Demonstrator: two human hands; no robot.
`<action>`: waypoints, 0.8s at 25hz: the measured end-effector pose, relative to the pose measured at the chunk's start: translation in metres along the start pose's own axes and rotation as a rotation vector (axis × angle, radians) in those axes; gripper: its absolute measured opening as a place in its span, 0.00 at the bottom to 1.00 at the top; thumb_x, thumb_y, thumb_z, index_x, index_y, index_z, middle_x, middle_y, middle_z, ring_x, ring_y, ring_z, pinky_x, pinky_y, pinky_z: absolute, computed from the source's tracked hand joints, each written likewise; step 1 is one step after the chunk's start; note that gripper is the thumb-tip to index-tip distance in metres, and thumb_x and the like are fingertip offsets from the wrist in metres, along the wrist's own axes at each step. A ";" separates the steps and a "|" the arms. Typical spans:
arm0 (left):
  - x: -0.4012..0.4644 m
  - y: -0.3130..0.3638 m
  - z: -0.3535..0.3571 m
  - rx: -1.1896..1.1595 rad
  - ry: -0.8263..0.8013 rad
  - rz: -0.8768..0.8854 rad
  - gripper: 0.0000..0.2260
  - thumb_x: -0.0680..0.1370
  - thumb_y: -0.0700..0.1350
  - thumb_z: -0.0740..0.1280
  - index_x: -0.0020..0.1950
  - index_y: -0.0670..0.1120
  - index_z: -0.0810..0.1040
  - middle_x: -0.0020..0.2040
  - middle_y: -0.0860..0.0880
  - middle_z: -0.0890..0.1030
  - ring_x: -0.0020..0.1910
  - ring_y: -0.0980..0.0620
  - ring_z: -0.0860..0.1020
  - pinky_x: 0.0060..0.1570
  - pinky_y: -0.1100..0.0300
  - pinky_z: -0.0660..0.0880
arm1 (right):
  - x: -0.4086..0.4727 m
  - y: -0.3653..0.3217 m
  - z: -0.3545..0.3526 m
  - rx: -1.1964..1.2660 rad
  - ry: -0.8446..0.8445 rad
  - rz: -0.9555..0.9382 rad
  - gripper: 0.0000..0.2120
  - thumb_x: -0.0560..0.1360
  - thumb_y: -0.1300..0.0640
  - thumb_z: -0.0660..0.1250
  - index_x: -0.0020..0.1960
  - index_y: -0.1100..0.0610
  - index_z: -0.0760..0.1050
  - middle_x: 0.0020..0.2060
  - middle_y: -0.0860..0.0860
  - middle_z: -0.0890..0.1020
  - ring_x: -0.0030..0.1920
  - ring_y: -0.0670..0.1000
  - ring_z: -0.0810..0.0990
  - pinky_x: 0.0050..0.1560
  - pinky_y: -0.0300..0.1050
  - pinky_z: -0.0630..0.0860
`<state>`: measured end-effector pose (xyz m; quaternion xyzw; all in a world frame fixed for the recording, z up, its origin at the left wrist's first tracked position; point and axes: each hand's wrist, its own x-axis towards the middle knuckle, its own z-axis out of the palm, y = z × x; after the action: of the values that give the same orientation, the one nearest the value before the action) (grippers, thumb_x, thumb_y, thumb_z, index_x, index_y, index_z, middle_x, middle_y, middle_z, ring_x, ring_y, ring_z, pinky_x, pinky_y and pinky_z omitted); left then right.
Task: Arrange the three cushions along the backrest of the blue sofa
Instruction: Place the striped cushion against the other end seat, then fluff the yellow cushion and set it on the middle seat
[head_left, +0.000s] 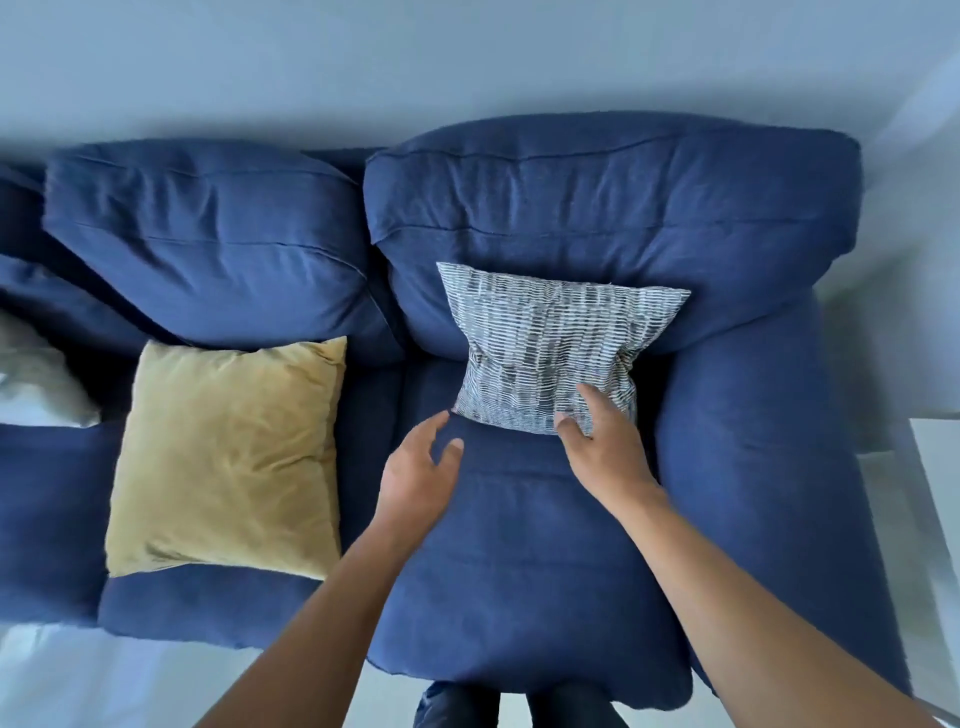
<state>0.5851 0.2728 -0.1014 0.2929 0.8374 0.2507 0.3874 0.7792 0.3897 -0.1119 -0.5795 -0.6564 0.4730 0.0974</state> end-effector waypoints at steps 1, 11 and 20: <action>-0.012 -0.004 -0.007 0.028 0.018 0.005 0.24 0.84 0.49 0.67 0.81 0.49 0.71 0.77 0.50 0.76 0.75 0.49 0.75 0.75 0.55 0.70 | -0.009 -0.004 0.005 -0.020 -0.012 -0.025 0.29 0.83 0.52 0.64 0.81 0.59 0.62 0.81 0.54 0.66 0.81 0.54 0.63 0.81 0.51 0.60; -0.124 -0.102 -0.116 0.107 0.227 -0.003 0.28 0.85 0.49 0.63 0.85 0.46 0.63 0.85 0.50 0.63 0.84 0.49 0.63 0.78 0.54 0.63 | -0.114 -0.075 0.099 -0.281 -0.140 -0.317 0.34 0.83 0.49 0.64 0.84 0.60 0.55 0.84 0.56 0.56 0.85 0.54 0.52 0.83 0.54 0.52; -0.184 -0.253 -0.231 0.091 0.267 -0.033 0.30 0.85 0.54 0.64 0.86 0.49 0.60 0.86 0.51 0.60 0.85 0.51 0.61 0.78 0.52 0.65 | -0.204 -0.145 0.242 -0.409 -0.137 -0.410 0.36 0.84 0.47 0.62 0.84 0.58 0.51 0.85 0.54 0.52 0.85 0.53 0.47 0.82 0.57 0.52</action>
<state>0.4239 -0.0757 -0.0403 0.2603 0.8967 0.2429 0.2630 0.5815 0.1103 -0.0486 -0.4091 -0.8466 0.3393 0.0277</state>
